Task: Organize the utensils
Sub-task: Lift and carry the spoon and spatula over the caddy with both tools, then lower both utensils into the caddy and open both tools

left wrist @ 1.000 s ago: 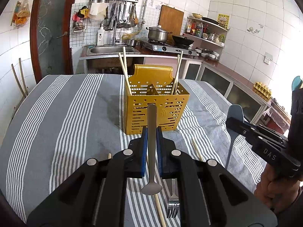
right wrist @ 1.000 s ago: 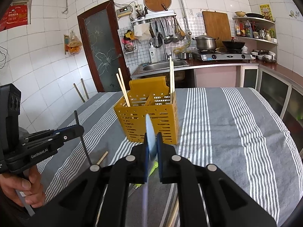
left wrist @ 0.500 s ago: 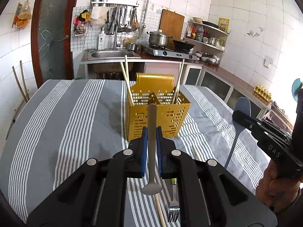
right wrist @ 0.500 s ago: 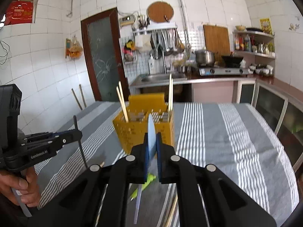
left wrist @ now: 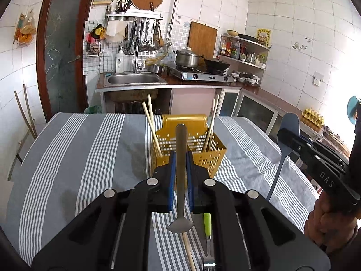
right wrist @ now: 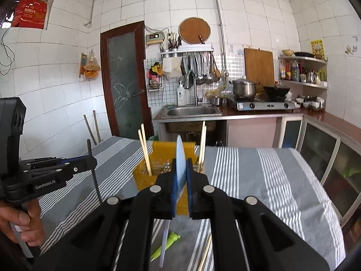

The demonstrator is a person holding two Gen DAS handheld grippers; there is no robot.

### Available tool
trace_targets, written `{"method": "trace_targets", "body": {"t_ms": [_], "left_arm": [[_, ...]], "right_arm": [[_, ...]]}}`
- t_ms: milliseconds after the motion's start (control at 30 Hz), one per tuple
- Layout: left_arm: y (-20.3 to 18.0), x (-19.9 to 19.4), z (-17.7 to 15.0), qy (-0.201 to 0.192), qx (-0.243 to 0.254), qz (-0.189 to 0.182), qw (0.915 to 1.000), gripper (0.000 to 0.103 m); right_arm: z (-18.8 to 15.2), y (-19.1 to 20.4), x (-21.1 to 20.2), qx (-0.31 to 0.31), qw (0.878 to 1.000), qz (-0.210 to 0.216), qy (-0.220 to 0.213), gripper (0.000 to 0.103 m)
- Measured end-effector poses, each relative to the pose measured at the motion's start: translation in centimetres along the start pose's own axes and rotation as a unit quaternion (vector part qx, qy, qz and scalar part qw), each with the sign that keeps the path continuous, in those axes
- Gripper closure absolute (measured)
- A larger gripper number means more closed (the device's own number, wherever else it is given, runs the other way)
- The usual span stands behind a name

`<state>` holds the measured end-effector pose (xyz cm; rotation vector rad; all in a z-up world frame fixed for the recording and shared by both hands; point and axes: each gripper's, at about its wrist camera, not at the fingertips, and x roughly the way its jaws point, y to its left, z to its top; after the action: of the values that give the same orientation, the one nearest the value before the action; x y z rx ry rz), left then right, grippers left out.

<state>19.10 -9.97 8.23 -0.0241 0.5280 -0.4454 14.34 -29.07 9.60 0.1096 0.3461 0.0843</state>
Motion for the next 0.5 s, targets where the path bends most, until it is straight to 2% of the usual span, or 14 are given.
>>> {"method": "trace_targets", "body": {"t_ms": [500], "left_arm": [[-0.4,1.3,7.6,-0.051,0.015,-0.008,0.9985,0.095]], "right_arm": [[6.5,0.8,2.7,-0.027,0.998,-0.003,-0.058,0.096]]}}
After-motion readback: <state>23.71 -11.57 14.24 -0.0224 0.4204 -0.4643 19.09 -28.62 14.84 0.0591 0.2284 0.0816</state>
